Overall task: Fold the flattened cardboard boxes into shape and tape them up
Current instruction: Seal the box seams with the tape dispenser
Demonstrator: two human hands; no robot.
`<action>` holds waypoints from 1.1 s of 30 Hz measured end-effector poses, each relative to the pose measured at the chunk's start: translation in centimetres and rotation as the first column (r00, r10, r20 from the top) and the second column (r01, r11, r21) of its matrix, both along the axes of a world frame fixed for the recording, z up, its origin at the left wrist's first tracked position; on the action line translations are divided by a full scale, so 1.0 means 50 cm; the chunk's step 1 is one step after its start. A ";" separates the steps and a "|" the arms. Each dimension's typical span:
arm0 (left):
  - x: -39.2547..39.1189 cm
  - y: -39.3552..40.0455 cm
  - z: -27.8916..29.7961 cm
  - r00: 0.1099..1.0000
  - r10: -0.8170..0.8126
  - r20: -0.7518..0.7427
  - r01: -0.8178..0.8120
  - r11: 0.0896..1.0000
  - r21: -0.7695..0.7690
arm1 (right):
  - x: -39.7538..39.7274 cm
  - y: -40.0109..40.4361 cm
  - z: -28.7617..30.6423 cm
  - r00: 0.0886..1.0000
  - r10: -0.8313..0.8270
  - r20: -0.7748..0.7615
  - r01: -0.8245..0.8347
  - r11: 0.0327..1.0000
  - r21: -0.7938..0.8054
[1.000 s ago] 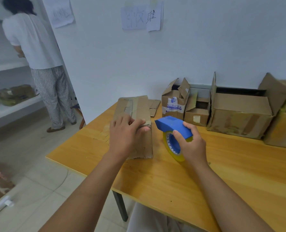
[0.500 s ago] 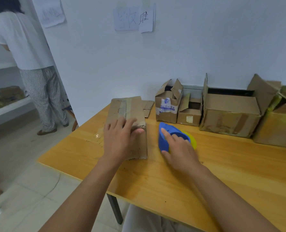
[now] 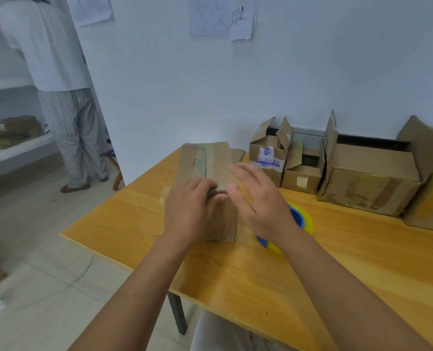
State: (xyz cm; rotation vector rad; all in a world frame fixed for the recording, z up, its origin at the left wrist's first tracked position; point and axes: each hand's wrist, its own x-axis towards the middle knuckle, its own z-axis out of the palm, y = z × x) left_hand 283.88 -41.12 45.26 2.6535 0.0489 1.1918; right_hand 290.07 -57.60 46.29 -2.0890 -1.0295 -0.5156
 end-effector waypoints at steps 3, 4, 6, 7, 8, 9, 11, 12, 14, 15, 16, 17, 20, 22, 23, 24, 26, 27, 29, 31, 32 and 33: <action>-0.012 0.021 0.012 0.997 -0.054 -0.049 0.051 0.997 -0.062 | 0.006 0.011 -0.021 1.000 -0.018 -0.011 0.017 0.993 -0.117; -0.016 0.032 0.015 0.996 -0.055 -0.065 0.051 0.996 -0.074 | 0.007 0.011 -0.027 1.000 -0.025 0.007 0.025 0.995 -0.098; -0.023 0.050 0.017 0.997 -0.032 -0.072 0.026 0.996 -0.089 | 0.009 0.013 -0.031 0.998 -0.021 0.054 0.024 0.998 -0.055; -0.025 0.057 0.017 0.997 -0.021 -0.076 0.013 0.994 -0.109 | 0.010 0.014 -0.029 0.997 -0.016 0.074 0.019 0.999 -0.045; -0.027 0.062 0.014 0.996 -0.023 -0.083 0.012 0.991 -0.133 | 0.011 0.015 -0.029 0.996 -0.012 0.087 0.016 0.999 -0.041; -0.028 0.065 0.010 0.996 -0.032 -0.085 0.019 0.988 -0.151 | 0.012 0.016 -0.028 0.996 -0.010 0.088 0.014 0.999 -0.042; -0.026 0.060 0.004 0.997 -0.033 -0.072 0.021 0.986 -0.165 | 0.017 0.013 -0.022 0.998 -0.003 0.065 0.007 0.998 -0.055; -0.024 0.053 0.003 0.998 -0.021 -0.060 0.011 0.986 -0.164 | 0.020 0.010 -0.019 0.999 0.002 0.048 0.001 0.998 -0.067; -0.022 0.039 0.003 0.999 -0.012 -0.040 0.006 0.990 -0.139 | 0.026 0.006 -0.010 1.000 -0.005 0.023 0.007 0.996 -0.093; -0.022 0.036 0.003 0.999 -0.023 -0.034 0.019 0.992 -0.125 | 0.028 0.005 -0.007 0.999 -0.010 0.031 0.012 0.995 -0.094; -0.024 0.038 0.003 0.998 -0.044 -0.035 0.039 0.992 -0.119 | 0.029 0.006 -0.005 0.999 -0.009 0.045 0.014 0.996 -0.092; -0.025 0.044 0.001 0.997 -0.069 -0.034 0.065 0.990 -0.125 | 0.030 0.007 -0.005 0.998 -0.006 0.055 0.011 0.996 -0.092; -0.031 0.066 -0.005 0.992 -0.129 0.000 0.128 0.979 -0.161 | 0.037 0.005 -0.001 0.998 0.009 0.061 -0.001 0.993 -0.120; -0.031 0.062 -0.005 0.993 -0.114 0.011 0.115 0.980 -0.165 | 0.040 0.006 0.006 0.993 0.004 0.121 0.014 0.988 -0.154; -0.030 0.055 -0.003 0.994 -0.106 0.007 0.106 0.981 -0.165 | 0.039 0.009 0.011 0.985 0.001 0.175 0.030 0.984 -0.175; -0.028 0.049 -0.001 0.994 -0.107 0.001 0.106 0.982 -0.156 | 0.036 0.013 0.014 0.975 0.006 0.221 0.039 0.980 -0.195; -0.027 0.048 -0.001 0.991 -0.137 -0.001 0.135 0.980 -0.146 | 0.024 0.024 0.015 0.969 0.049 0.244 0.007 0.975 -0.224; -0.028 0.055 -0.002 0.986 -0.166 0.001 0.164 0.972 -0.170 | 0.021 0.030 0.012 0.971 0.075 0.229 -0.023 0.975 -0.221; -0.035 0.077 -0.008 0.974 -0.224 0.013 0.219 0.935 -0.281 | 0.016 0.037 0.001 0.978 0.093 0.186 -0.058 0.980 -0.188; -0.043 0.093 -0.016 0.966 -0.255 0.046 0.255 0.903 -0.345 | 0.015 0.039 -0.005 0.981 0.079 0.179 -0.048 0.984 -0.172; -0.044 0.094 -0.019 0.966 -0.252 0.067 0.259 0.907 -0.332 | 0.016 0.041 -0.003 0.980 0.075 0.186 -0.042 0.984 -0.175; -0.043 0.092 -0.023 0.966 -0.244 0.084 0.258 0.915 -0.309 | 0.016 0.042 0.000 0.979 0.072 0.192 -0.037 0.983 -0.181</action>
